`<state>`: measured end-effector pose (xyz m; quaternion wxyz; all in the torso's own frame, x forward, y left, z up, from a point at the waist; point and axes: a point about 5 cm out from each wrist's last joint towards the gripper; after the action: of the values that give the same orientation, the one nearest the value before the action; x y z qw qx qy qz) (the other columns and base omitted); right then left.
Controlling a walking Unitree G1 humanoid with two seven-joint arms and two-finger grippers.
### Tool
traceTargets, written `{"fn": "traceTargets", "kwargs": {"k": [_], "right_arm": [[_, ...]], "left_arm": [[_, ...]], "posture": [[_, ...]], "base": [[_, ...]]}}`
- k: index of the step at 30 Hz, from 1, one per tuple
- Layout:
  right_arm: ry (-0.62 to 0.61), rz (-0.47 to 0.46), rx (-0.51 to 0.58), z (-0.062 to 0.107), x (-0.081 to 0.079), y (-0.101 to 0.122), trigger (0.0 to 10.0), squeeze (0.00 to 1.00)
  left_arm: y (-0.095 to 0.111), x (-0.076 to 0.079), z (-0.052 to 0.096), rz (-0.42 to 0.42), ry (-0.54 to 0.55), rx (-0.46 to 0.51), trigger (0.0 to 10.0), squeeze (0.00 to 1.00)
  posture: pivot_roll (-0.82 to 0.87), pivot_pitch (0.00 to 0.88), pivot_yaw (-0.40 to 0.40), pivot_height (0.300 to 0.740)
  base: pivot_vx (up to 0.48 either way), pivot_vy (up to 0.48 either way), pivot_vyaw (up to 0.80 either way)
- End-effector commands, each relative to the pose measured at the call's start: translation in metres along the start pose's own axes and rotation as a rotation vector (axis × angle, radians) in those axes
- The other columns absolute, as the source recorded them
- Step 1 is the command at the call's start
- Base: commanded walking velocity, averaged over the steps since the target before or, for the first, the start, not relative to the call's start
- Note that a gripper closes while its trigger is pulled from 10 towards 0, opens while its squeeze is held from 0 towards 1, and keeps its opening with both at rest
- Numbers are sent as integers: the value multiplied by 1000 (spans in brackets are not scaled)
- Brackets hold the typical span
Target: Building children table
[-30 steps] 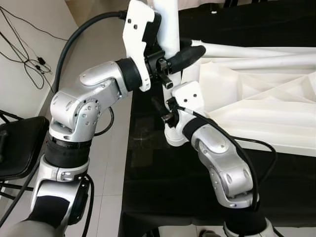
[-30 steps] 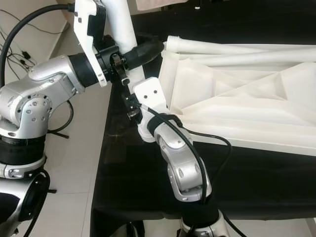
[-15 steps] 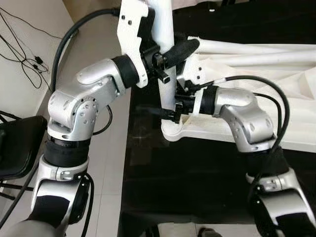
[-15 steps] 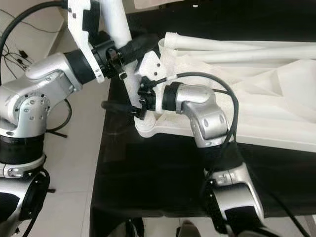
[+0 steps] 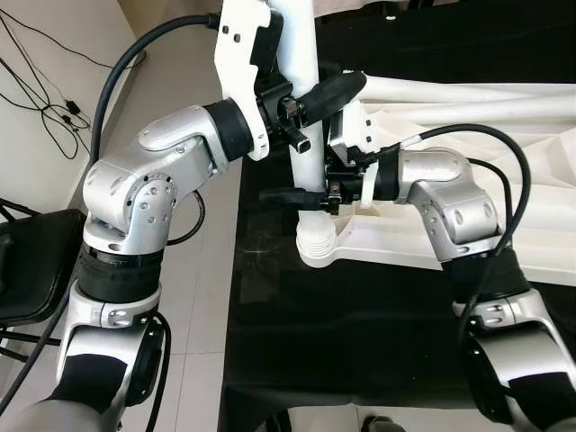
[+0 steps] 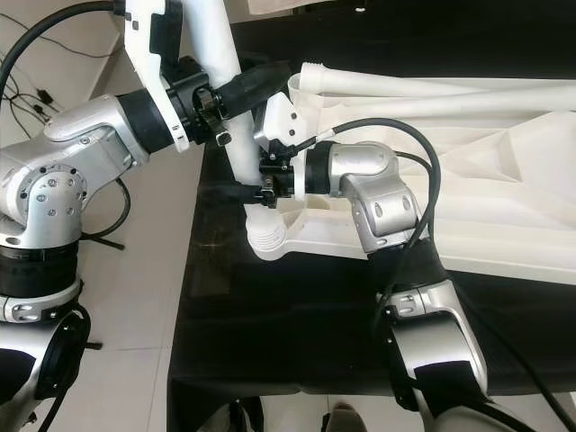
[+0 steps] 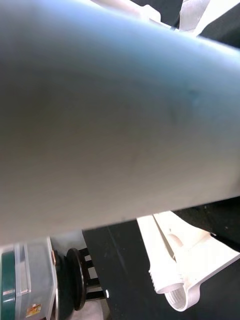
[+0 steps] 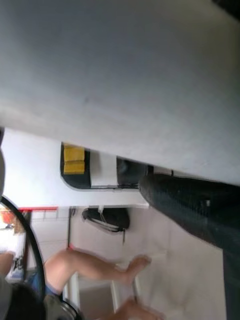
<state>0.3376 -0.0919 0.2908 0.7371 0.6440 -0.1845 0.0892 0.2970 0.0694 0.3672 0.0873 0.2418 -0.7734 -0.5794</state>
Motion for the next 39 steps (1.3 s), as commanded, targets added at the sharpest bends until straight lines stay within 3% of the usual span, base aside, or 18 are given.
{"fn": "traceTargets", "kwargs": {"k": [1,15,16,21,24,25,30,31,32,37,39], "right_arm": [[327,-8,-37,-40,-31,-10,0,0],[264,-35,-76,-32,-31,-27,0,0],[249,-33,-91,-30,-30,-28,10000,0],[223,-50,-137,-25,-27,-31,10000,0],[223,-56,-141,-24,-27,-32,10000,0],[215,-88,-132,-21,-27,-32,10000,1000],[206,-98,-155,-17,-29,-36,10000,1000],[209,-104,-169,-15,-31,-38,10000,871],[217,-116,-180,-14,-33,-40,10000,0],[218,-141,-182,-14,-35,-42,10000,0],[201,-190,-129,-17,-34,-37,10000,0]], "left_arm": [[8,12,-8,-35,-60,12,0,0],[30,26,-2,-63,-101,24,0,0],[35,32,-7,-67,-111,29,0,0],[45,47,-21,-78,-139,39,0,0],[46,48,-21,-79,-141,40,0,0],[47,50,-22,-79,-145,40,0,0],[46,47,-19,-79,-145,35,0,0],[46,47,-19,-76,-145,33,0,0],[46,47,-18,-73,-146,31,0,0],[46,47,-18,-67,-146,25,0,0],[46,47,-18,-65,-146,23,0,0]], "posture": [[5,240,150,740],[3,237,160,740],[2,236,162,740],[-1,235,164,740],[-1,235,164,740],[-4,235,166,740],[-4,235,166,740],[-3,232,166,740],[-3,233,166,740],[-5,232,166,740],[-7,230,166,740]], "base": [[0,0,0],[0,0,0],[0,0,0],[0,0,0],[0,0,0],[0,0,0],[0,0,0],[0,0,0],[0,0,0],[0,0,0],[0,0,0]]}}
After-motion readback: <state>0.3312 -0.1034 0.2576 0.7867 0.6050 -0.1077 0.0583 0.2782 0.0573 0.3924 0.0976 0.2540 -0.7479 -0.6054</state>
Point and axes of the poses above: a point about 5 cm out from each wrist's last joint towards the gripper, its own z axis pointing back from the gripper into the wrist, its own y axis along the axis of the wrist's last joint, x = y × z
